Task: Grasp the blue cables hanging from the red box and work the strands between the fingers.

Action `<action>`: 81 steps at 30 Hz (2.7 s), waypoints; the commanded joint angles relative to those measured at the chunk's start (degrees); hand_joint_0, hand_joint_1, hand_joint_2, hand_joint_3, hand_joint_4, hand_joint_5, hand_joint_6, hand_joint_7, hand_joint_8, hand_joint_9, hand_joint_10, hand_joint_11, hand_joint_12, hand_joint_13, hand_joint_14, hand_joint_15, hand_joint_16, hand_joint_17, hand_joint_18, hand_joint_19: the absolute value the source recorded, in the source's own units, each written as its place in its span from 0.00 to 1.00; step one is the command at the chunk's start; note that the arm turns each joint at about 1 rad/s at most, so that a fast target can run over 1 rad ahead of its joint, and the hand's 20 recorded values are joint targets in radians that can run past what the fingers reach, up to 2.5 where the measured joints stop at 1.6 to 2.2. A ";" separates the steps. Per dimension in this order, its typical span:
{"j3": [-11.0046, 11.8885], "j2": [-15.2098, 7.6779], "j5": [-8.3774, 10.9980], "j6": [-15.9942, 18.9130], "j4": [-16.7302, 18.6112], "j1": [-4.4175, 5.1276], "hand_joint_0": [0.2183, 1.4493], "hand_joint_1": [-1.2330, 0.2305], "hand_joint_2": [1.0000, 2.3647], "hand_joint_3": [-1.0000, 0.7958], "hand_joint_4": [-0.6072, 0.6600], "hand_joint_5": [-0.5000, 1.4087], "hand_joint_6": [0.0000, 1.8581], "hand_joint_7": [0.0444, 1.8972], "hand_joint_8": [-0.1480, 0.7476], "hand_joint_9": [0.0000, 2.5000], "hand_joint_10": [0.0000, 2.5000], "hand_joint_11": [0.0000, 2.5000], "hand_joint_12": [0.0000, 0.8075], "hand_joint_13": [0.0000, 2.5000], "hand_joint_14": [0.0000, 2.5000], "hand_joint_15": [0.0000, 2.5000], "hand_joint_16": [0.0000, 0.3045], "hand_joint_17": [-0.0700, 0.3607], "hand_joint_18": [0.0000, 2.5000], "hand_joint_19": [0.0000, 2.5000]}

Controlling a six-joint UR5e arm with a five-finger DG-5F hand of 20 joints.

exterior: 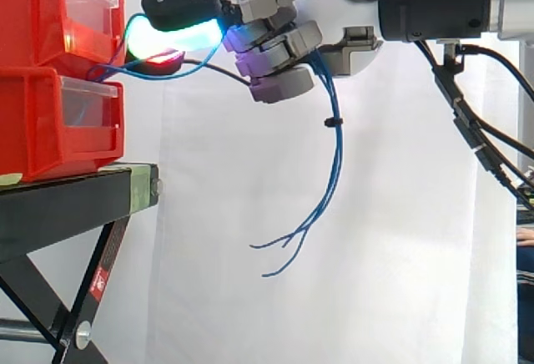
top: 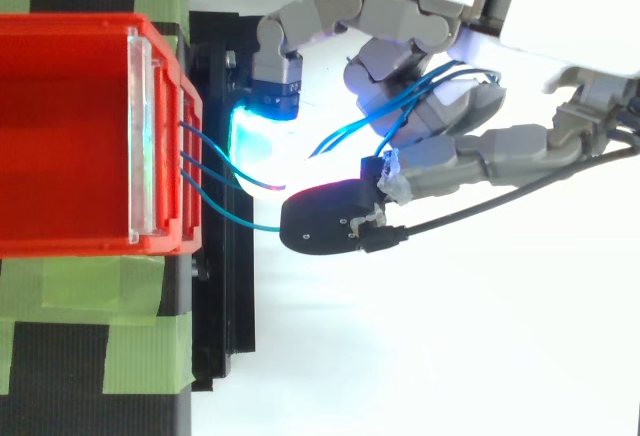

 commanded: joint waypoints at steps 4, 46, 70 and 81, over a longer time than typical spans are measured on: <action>0.00 0.00 -0.17 0.41 -0.55 0.00 0.96 0.35 0.00 0.52 0.50 0.43 0.62 0.81 0.56 0.36 1.00 0.80 0.53 0.41 1.00 0.52 0.21 0.49 0.56 0.66; 0.00 0.00 -0.17 0.41 -0.55 -0.09 0.37 0.39 0.00 0.00 0.72 0.23 0.73 0.63 0.56 0.36 1.00 0.80 0.53 0.41 1.00 0.52 0.21 0.49 0.56 0.66; 0.00 -0.62 -0.44 0.15 -0.46 -0.18 0.31 0.34 0.00 0.00 0.73 0.07 0.59 0.54 0.56 0.36 1.00 0.80 0.53 0.41 1.00 0.52 0.21 0.49 0.56 0.66; 0.00 -1.85 -0.17 0.06 1.04 -0.18 0.27 0.34 0.00 0.00 0.73 0.06 0.56 0.54 0.56 0.36 1.00 0.80 0.53 0.41 1.00 0.52 0.21 0.49 0.56 0.66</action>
